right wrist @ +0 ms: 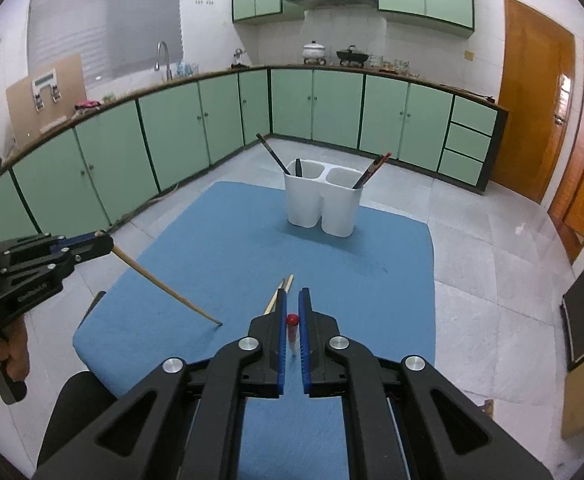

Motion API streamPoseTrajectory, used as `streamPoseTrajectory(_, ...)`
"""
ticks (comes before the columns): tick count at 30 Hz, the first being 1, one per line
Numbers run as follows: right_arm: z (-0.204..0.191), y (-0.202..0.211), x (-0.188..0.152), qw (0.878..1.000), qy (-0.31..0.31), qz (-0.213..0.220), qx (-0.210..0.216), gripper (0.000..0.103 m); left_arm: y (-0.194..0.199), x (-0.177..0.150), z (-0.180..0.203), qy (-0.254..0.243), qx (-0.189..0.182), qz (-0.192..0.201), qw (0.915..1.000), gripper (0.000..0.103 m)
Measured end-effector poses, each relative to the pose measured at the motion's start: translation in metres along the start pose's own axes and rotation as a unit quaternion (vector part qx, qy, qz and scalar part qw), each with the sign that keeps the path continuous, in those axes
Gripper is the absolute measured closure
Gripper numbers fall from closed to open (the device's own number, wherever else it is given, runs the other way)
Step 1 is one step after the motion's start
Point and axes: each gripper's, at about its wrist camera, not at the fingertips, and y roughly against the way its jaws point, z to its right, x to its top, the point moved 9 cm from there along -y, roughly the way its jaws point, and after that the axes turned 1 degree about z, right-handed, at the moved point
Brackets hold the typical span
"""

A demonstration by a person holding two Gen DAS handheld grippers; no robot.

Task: Organize utensils
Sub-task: 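Carry both chopsticks up to the white holder with both grippers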

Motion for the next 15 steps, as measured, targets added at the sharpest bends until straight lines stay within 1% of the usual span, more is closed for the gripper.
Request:
streamPoseTrajectory(5,0.009,-0.013,0.020,1.000,-0.002,-0.026,0.003,0.097,-0.016,0.023,-0.010,0.006,-0.008,-0.022,0.9997,0.097)
streamPoseTrajectory(9,0.016,-0.015,0.040,0.999,-0.010,-0.035,0.006,0.097,-0.023,0.042,-0.015,0.007,-0.014,-0.032,0.9994,0.097)
streamPoseTrajectory(12,0.022,-0.016,0.056,0.999,-0.010,-0.040,0.002,0.097,-0.026,0.054,-0.016,0.003,-0.014,-0.034,0.9993,0.097)
streamPoseTrajectory(15,0.025,-0.018,0.072,0.999,-0.014,-0.041,0.000,0.097,-0.026,0.082,-0.017,0.008,-0.022,-0.028,0.9993,0.097)
